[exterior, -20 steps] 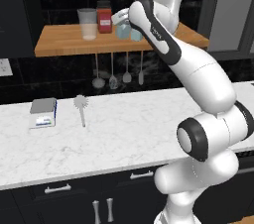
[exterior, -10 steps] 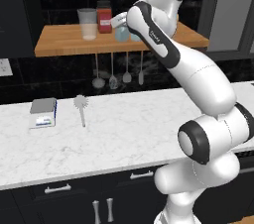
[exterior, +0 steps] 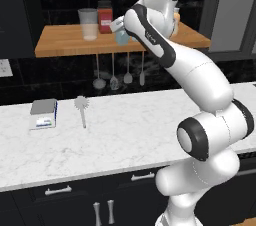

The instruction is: Put the shaker and condiment bottle from the counter next to their counterparts in the cabinet.

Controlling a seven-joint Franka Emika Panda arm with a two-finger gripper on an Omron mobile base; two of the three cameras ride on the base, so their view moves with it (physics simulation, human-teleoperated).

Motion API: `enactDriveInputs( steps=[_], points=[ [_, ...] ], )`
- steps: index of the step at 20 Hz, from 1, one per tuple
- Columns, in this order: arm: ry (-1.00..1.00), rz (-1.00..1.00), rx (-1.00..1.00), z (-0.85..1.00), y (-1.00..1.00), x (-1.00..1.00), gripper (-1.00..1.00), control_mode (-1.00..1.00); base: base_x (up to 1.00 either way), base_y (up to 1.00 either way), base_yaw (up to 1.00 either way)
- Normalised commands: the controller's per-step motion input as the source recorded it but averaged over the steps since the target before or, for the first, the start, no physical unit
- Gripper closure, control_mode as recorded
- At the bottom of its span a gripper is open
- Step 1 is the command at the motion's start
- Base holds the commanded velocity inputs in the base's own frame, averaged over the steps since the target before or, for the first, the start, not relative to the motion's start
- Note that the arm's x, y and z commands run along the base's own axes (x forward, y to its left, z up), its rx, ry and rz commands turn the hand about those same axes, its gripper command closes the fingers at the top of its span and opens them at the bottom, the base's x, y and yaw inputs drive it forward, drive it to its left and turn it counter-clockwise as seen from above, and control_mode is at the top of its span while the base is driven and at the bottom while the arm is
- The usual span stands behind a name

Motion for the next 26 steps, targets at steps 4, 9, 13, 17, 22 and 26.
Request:
enactDriveInputs(
  steps=[4, 9, 13, 17, 22, 26],
  points=[
    [0.03, 0.00, 0.00, 0.01, 0.00, 0.35, 1.00, -1.00, 0.00, 0.00, 0.00],
    [0.01, 0.00, 0.00, 0.00, 0.00, 0.05, 1.00, -1.00, 0.00, 0.00, 0.00],
    [0.00, 0.00, 0.00, 0.00, 0.00, 0.09, 1.00, -1.00, 0.00, 0.00, 0.00],
    [0.00, 0.00, 0.00, -0.01, 0.00, 0.00, 1.00, -1.00, 0.00, 0.00, 0.00],
    [0.00, 0.00, 0.00, 0.00, 0.00, 0.00, 1.00, -1.00, 0.00, 0.00, 0.00],
    [0.00, 0.00, -0.04, -0.06, 0.05, 0.00, 1.00, -1.00, 0.00, 0.00, 0.00]
  ],
)
